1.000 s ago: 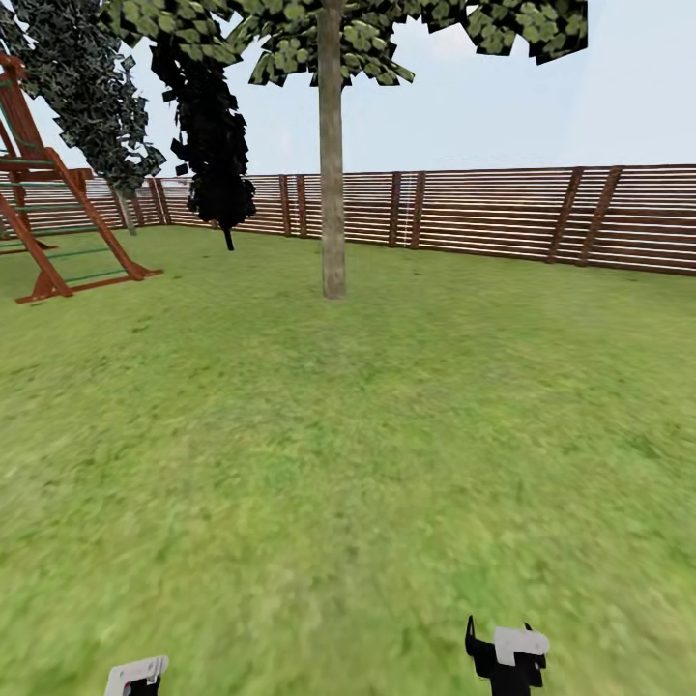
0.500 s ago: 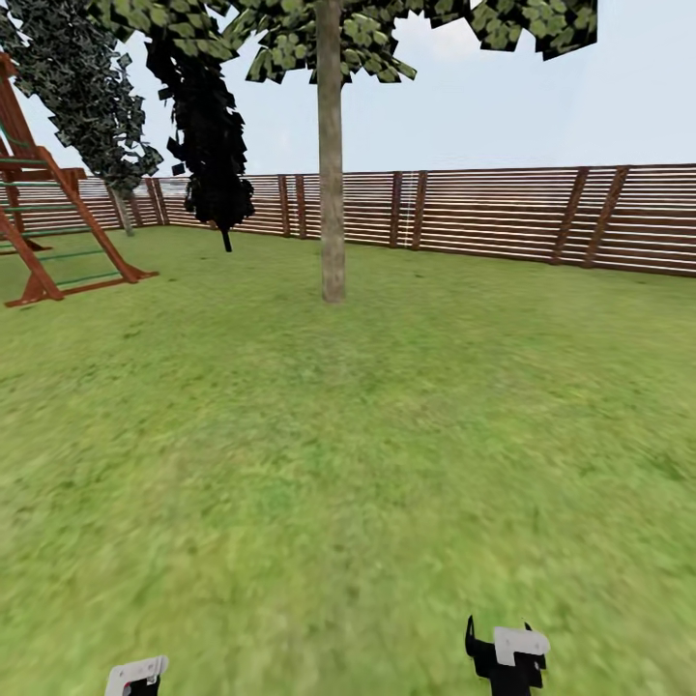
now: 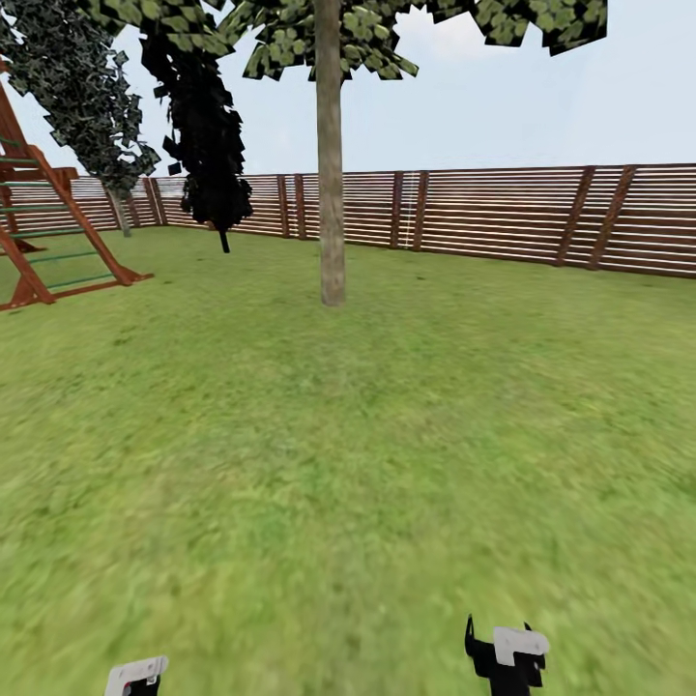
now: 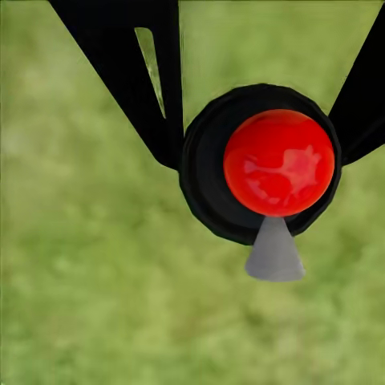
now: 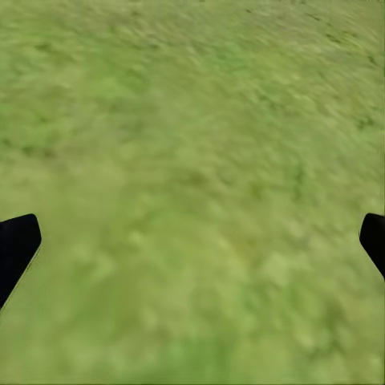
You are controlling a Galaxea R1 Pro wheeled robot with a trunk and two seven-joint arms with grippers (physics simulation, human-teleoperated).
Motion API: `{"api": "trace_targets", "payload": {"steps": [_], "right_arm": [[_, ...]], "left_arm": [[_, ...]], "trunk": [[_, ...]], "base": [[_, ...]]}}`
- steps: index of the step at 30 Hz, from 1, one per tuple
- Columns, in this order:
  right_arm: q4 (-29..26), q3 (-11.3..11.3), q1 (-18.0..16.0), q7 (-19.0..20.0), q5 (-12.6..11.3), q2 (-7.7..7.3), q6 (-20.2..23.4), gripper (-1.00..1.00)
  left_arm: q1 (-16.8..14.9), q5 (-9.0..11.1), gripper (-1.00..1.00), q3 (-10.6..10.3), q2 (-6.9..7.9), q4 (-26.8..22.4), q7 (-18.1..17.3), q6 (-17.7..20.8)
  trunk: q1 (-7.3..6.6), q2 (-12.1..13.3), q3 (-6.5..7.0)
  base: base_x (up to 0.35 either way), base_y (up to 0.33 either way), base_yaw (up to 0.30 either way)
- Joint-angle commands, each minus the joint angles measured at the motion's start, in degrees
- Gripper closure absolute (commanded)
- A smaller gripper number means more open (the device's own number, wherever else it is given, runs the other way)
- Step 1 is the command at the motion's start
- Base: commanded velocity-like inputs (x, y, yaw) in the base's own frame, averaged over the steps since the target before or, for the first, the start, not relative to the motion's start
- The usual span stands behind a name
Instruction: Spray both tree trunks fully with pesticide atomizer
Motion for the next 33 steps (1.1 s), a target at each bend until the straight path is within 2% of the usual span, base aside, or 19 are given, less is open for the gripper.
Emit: {"api": "trace_targets", "payload": {"steps": [1,33], "right_arm": [[0.0,-0.5,0.0,-0.2,0.6,0.04,-0.1,-1.00],[0.1,-0.5,0.0,-0.2,0.6,0.13,-0.1,-1.00]], "left_arm": [[0.0,-0.5,1.00,0.5,0.01,0.1,-0.2,-0.2],[-0.1,-0.5,1.00,0.5,0.01,0.1,-0.2,-0.2]], "trunk": [[0.03,0.0,-0.05],[0.03,0.0,-0.05]], "base": [[0.338,0.000,0.000],[0.338,0.000,0.000]]}}
